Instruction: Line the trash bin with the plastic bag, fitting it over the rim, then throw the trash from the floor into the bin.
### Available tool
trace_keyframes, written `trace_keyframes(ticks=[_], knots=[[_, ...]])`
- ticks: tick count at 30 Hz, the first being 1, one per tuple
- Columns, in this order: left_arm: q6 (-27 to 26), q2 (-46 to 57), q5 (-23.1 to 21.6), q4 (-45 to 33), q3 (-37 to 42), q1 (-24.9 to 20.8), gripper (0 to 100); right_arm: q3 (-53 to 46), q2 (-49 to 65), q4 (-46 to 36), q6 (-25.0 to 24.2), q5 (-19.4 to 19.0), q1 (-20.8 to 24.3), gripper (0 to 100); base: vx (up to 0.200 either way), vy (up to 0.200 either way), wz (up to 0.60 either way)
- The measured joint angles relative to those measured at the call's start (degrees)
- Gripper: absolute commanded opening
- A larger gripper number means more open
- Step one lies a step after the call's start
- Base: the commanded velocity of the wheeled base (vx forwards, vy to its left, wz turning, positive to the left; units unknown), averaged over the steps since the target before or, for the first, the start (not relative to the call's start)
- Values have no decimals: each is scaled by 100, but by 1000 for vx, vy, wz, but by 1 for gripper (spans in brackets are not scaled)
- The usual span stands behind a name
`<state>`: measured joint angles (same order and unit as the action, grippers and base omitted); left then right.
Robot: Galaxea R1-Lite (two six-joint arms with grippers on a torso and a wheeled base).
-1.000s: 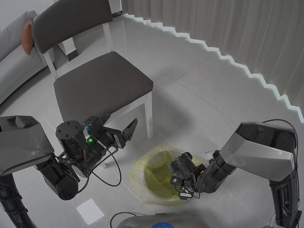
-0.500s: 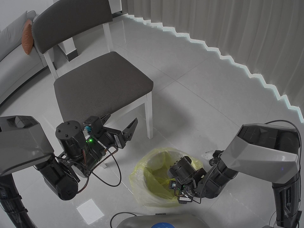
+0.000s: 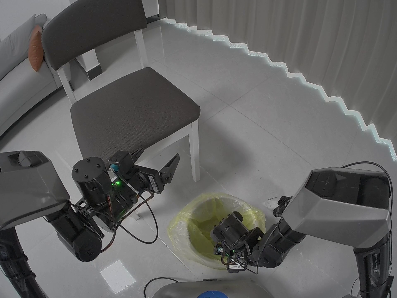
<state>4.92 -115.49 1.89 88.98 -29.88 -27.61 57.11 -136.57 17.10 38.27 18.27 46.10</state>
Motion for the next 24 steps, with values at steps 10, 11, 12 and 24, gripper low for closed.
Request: trace_keyframes(ticks=[10,11,12,24], knots=[[-4,9,2,-2,-2,2,100,105,-249,438,-20,39,138,100,0,0,0],[-4,12,5,0,-2,2,100,85,-268,446,-22,41,152,100,0,0,0],[-2,15,7,0,-5,2,100,74,-286,451,-22,41,157,100,0,0,0],[-4,23,10,0,-24,2,100,96,-430,508,5,140,212,100,0,0,0]])
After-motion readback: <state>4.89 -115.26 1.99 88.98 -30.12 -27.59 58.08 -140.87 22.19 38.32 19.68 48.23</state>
